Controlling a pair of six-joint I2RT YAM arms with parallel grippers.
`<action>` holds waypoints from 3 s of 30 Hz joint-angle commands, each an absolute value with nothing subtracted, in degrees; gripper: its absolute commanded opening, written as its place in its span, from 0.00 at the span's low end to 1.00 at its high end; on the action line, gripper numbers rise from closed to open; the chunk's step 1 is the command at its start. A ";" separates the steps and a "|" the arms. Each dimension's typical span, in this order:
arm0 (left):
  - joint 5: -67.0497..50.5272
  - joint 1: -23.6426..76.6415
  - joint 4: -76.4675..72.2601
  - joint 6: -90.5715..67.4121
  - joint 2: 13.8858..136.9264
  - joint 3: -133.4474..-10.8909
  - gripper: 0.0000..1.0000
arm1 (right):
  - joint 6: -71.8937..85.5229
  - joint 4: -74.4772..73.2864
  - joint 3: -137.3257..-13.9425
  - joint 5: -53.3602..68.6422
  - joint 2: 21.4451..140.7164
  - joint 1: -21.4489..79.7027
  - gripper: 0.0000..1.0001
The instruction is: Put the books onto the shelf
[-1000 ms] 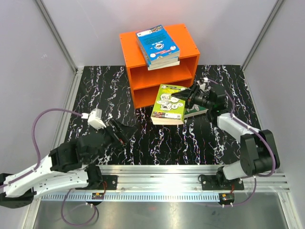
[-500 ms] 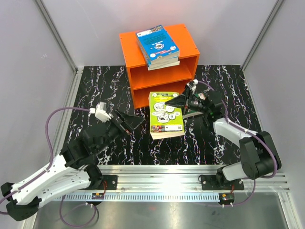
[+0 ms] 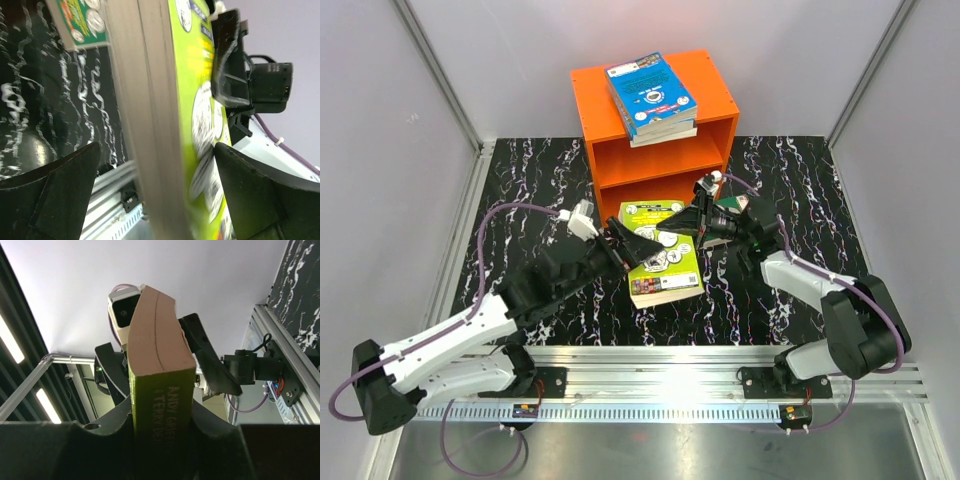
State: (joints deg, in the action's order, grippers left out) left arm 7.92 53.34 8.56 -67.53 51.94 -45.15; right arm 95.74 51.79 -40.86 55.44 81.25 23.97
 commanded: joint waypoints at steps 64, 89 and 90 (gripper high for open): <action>10.72 49.75 13.54 -66.00 55.99 -57.39 0.00 | 80.15 12.48 -32.43 46.85 52.64 27.86 0.90; 6.86 51.33 11.76 -67.68 60.82 -55.28 0.04 | 78.14 15.21 -32.08 44.39 54.66 28.56 0.00; 6.59 51.33 12.13 -67.50 60.82 -55.20 0.11 | 77.61 14.86 -32.69 44.12 54.84 28.56 0.00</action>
State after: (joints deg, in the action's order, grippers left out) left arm 10.46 49.50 17.89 -66.54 59.66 -54.96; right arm 79.09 9.69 -29.98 44.71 54.11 27.68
